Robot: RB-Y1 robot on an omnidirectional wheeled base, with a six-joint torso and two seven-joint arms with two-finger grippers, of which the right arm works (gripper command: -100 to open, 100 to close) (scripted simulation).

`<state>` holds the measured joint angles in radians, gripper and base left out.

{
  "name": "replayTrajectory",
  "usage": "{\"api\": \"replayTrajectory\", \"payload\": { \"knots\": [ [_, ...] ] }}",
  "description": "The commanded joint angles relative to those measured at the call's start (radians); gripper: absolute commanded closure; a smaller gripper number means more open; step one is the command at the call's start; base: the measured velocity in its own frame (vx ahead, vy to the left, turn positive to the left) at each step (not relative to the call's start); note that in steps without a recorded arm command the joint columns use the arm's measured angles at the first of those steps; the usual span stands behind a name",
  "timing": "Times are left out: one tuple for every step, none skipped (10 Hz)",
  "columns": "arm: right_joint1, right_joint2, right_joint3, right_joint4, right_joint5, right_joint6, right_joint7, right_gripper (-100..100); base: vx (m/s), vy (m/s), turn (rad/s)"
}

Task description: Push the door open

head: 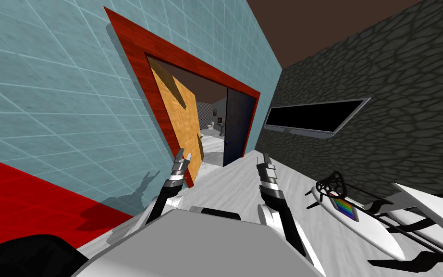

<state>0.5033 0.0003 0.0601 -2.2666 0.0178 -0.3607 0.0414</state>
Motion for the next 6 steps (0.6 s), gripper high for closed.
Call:
{"api": "replayTrajectory", "payload": {
  "knots": [
    [-0.012,-0.011,0.004,0.037,0.002,-0.01,-0.001,-100,0.044,0.072,0.08],
    [-0.016,-0.014,0.005,0.047,0.002,-0.013,-0.002,-100,0.151,-0.06,0.042],
    [-0.023,-0.019,0.007,0.068,0.003,-0.018,-0.002,-100,0.173,-0.08,0.046],
    [-0.031,-0.025,0.01,0.094,0.004,-0.025,-0.003,-100,0.179,-0.07,0.059],
    [-0.036,-0.028,0.011,0.109,0.005,-0.029,-0.004,-100,0.146,-0.072,0.062],
    [-0.046,-0.035,0.014,0.138,0.006,-0.037,-0.005,-100,0.134,-0.073,0.081]
  ]
}}
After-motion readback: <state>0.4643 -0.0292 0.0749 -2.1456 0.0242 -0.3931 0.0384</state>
